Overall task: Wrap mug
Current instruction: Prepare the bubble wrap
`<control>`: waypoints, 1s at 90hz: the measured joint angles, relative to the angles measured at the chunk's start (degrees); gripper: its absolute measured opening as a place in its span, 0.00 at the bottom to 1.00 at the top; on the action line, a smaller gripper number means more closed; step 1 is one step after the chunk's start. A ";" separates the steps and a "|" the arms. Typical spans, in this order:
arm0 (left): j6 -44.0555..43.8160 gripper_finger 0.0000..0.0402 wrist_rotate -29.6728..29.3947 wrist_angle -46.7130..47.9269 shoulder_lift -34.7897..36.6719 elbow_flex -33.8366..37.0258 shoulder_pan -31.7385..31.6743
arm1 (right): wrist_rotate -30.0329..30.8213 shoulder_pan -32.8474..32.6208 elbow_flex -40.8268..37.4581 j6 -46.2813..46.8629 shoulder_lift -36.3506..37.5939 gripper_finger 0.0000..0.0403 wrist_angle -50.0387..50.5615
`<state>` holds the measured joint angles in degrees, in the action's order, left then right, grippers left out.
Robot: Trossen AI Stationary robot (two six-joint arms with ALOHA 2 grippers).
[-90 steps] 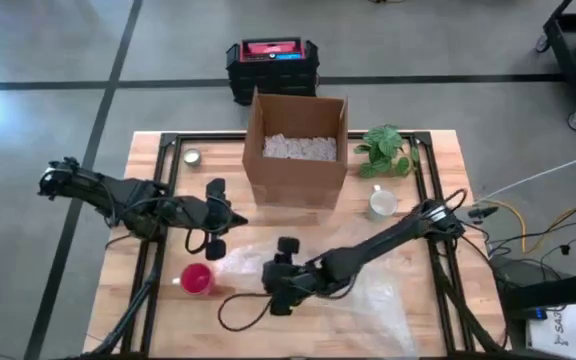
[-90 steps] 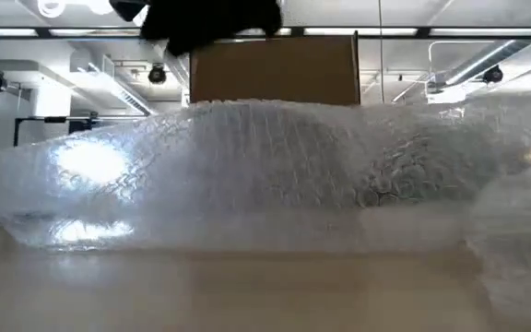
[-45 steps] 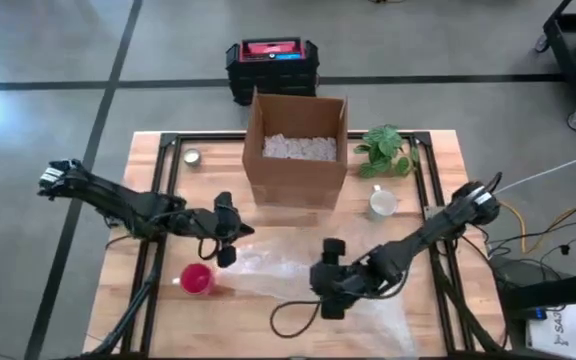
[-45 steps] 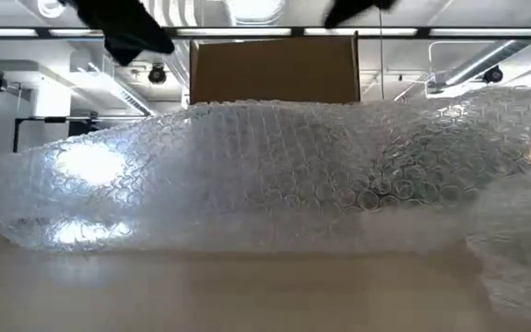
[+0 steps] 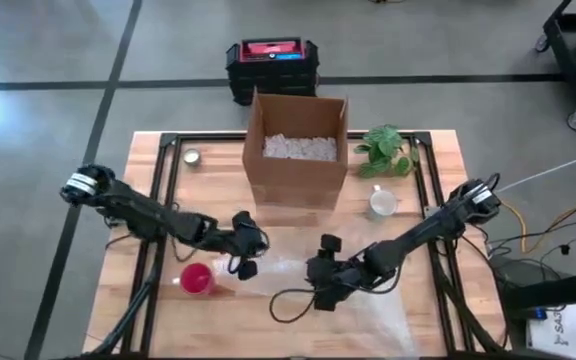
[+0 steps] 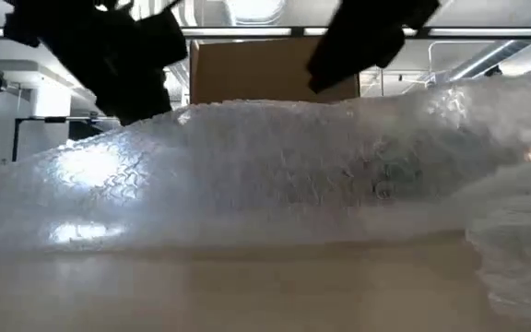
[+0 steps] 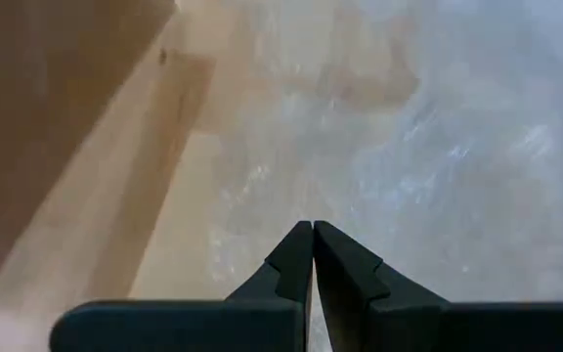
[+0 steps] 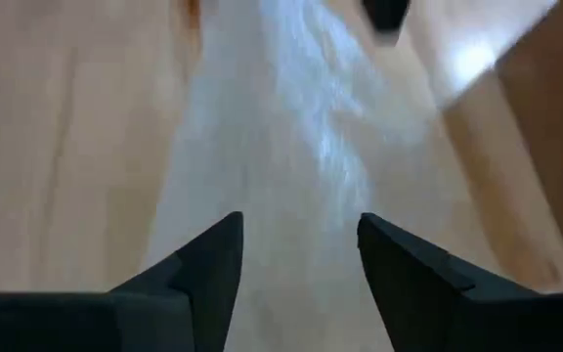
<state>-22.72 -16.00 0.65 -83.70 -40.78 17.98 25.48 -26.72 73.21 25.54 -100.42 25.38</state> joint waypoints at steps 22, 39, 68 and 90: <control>1.27 0.00 5.98 -3.63 -9.31 -1.67 -0.11 | -18.02 1.98 -0.42 3.55 -0.34 0.43 -3.01; 1.53 0.00 4.91 -3.93 -10.54 -1.48 -0.48 | -22.33 -5.50 -1.01 5.77 -4.58 0.39 -6.15; 1.35 0.00 3.09 -4.84 -9.93 -1.19 -0.55 | -20.72 -10.91 4.17 9.93 -12.06 0.29 -4.01; 1.02 0.00 3.09 -4.83 -5.70 -1.68 -0.50 | -7.99 -9.29 12.65 4.92 -3.28 0.22 19.32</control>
<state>-21.69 -12.91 -4.18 -89.41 -42.46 17.47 17.49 -36.01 85.86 30.46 -103.70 44.70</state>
